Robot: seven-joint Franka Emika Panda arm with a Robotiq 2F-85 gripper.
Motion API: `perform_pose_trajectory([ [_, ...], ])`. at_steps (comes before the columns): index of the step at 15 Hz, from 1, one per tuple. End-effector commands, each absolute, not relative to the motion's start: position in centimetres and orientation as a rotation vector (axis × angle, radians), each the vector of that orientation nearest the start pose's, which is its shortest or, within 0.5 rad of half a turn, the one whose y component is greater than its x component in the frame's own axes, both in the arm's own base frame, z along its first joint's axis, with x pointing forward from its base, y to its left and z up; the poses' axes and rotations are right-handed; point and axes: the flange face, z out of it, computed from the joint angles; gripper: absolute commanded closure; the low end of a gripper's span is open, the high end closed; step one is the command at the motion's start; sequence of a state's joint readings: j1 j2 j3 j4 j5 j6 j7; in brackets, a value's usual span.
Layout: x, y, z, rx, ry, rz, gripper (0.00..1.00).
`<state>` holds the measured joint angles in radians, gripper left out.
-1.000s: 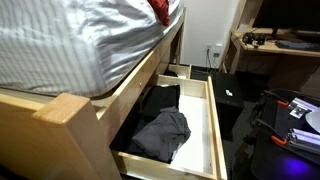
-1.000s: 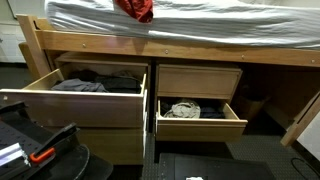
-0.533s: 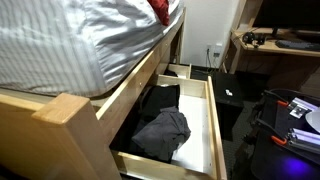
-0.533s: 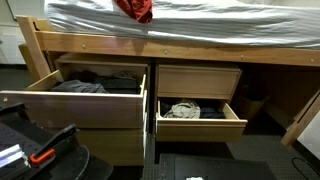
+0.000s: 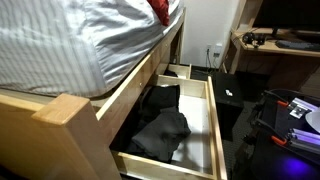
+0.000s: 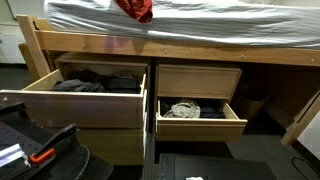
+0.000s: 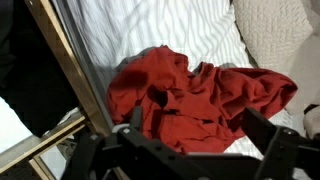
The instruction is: Put the object on top of the bed into the top left drawer
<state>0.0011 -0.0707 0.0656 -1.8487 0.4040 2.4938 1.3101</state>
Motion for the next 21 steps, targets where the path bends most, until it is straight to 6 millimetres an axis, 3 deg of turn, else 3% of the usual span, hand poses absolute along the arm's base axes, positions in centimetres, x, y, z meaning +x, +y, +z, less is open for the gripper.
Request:
perform_pose_trajectory([
  [1,59.1,3.9,63.0,-1.774,1.613,-0.405,0.0],
  [2,59.1,4.2,63.2,-1.773,1.608,-0.404,0.0],
  [4,58.7,5.5,62.2,-1.834,1.571,-0.56,0.0],
  [6,60.8,4.7,60.2,-1.795,1.618,-0.614,0.0],
  [11,65.4,2.5,54.8,-1.612,1.753,-0.373,0.0],
  [12,63.5,3.3,55.8,-1.671,1.727,-0.437,0.0],
  [14,64.8,2.7,54.3,-1.635,1.756,-0.396,0.0],
  [17,65.3,2.7,54.4,-1.625,1.756,-0.393,0.0],
  [19,65.3,2.5,53.6,-1.63,1.764,-0.365,0.27],
  [21,65.3,2.3,52.6,-1.631,1.78,-0.339,0.41],
])
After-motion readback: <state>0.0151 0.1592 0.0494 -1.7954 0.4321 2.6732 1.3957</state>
